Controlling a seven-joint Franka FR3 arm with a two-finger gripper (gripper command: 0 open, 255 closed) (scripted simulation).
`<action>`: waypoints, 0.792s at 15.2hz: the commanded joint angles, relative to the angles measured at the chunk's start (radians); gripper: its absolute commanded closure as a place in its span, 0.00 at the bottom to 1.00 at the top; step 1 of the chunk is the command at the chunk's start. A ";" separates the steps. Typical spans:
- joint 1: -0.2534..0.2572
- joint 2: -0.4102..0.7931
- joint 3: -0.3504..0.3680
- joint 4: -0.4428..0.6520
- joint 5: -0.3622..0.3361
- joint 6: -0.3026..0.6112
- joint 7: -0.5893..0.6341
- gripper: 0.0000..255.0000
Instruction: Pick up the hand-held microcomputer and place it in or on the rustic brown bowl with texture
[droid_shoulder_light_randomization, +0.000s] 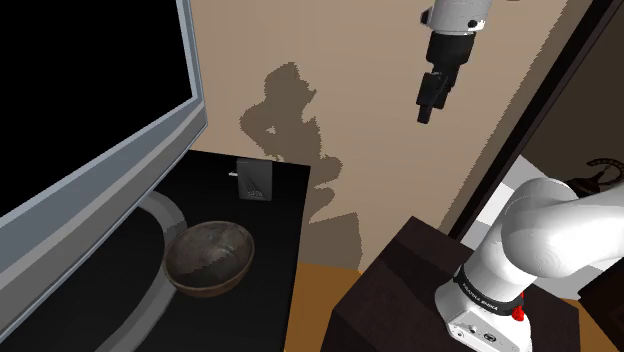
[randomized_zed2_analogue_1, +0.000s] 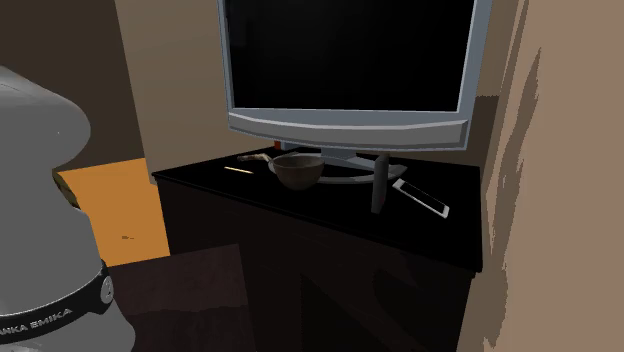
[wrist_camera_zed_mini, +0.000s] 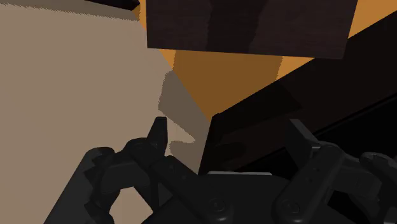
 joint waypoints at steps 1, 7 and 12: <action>0.000 0.000 0.000 0.000 0.000 0.000 0.000 0.00; 0.033 0.177 -0.011 0.005 0.013 0.180 -0.047 0.00; 0.060 0.340 -0.014 0.044 0.028 0.312 -0.090 0.00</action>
